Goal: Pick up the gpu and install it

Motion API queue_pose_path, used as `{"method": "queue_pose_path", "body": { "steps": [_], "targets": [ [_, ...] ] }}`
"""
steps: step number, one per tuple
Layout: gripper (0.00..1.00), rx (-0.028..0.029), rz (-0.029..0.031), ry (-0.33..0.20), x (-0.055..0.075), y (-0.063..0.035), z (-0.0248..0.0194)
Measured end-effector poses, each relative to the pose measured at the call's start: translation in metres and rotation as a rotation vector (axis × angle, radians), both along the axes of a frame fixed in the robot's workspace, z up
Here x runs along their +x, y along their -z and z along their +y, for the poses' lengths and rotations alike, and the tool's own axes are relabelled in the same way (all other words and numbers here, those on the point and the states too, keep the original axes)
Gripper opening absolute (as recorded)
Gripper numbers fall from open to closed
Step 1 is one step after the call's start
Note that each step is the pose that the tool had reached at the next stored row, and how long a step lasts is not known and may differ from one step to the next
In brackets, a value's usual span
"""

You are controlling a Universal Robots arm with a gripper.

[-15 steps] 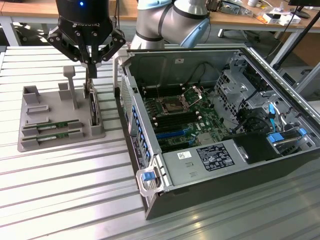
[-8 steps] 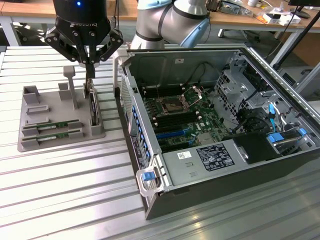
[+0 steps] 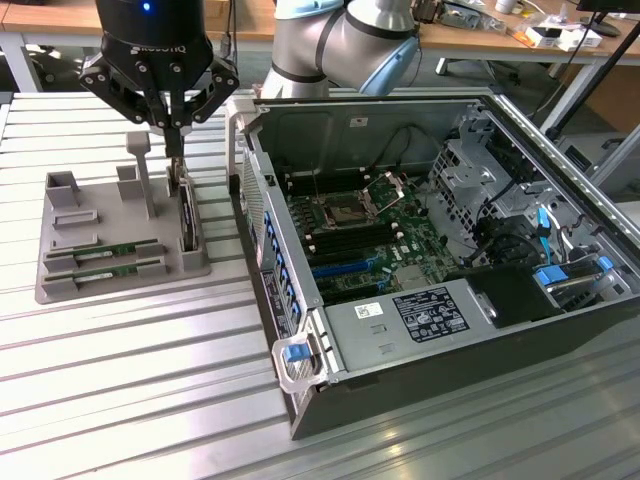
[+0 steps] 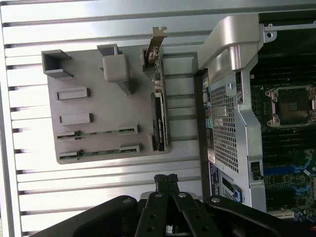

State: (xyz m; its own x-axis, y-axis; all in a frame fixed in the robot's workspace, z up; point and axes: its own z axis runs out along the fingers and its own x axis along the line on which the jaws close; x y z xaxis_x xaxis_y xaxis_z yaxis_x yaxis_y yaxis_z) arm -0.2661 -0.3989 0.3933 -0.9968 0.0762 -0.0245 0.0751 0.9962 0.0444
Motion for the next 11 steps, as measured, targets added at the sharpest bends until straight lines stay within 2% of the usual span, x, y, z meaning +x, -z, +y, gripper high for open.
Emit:
{"method": "queue_pose_path", "body": {
  "steps": [11],
  "targets": [
    [0.11, -0.0001, 0.0000, 0.000, -0.0034, 0.0000, 0.0000]
  ]
}}
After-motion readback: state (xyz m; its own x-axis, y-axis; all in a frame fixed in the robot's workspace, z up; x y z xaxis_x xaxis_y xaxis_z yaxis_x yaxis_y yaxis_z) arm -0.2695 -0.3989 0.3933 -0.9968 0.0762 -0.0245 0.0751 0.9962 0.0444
